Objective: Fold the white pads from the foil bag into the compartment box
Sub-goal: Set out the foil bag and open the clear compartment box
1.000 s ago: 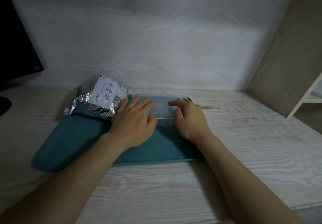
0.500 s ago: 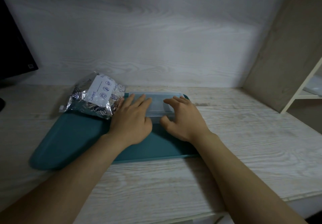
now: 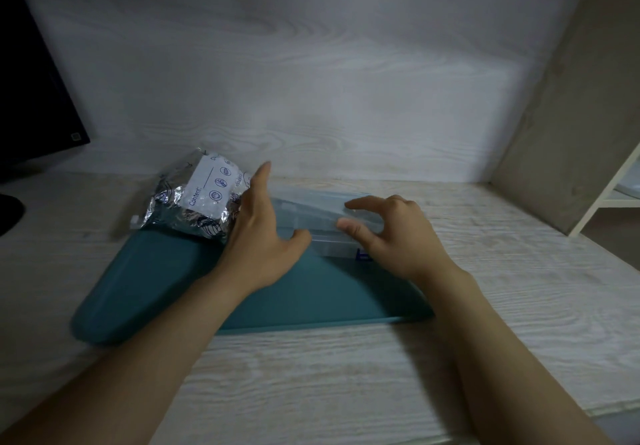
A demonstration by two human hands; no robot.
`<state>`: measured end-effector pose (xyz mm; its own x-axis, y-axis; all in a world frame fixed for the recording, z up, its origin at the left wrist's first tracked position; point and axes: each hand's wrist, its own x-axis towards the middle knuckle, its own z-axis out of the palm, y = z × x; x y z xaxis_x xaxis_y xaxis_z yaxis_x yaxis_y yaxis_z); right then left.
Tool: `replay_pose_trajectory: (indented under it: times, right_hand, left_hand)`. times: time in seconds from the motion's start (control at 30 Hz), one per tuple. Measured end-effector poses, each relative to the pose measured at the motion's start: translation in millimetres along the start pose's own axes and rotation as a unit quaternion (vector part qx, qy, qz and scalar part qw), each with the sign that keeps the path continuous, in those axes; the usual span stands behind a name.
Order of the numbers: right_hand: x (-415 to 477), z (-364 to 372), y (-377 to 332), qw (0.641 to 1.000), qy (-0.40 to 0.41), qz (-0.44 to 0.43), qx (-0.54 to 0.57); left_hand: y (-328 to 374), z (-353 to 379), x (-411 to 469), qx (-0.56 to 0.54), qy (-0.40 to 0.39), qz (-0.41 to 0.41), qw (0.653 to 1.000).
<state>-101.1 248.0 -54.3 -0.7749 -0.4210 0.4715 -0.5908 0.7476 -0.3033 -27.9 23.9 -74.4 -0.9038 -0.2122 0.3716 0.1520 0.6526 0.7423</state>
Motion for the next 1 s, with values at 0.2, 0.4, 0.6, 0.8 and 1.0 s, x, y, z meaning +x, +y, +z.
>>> replay_pose_trajectory:
  times: [0.2,0.4,0.6,0.8,1.0]
  right_hand:
    - [4.8,-2.3,-9.3,0.944,0.311,-0.006,0.108]
    - [19.7,5.7,-13.8,0.927,0.364,0.080,0.037]
    - [38.8,14.8,-27.6,0.936,0.313,0.026,0.162]
    - [54.4,30.2,-24.7,0.993,0.095,0.021,0.072]
    - [53.1,39.0,-32.0,0.996,0.023,0.077,0.032]
  left_hand:
    - [-5.1,1.1,0.7,0.018,0.005,-0.041,0.999]
    - [3.1,4.3,-0.2,0.093,0.039,0.001,0.995]
    - [4.5,5.2,-2.5,0.097,0.009,0.025,0.995]
    - [5.2,4.1,-2.1,0.098,0.016,0.054,0.994]
    - [9.8,1.7,-4.9,0.137,0.005,0.083,0.987]
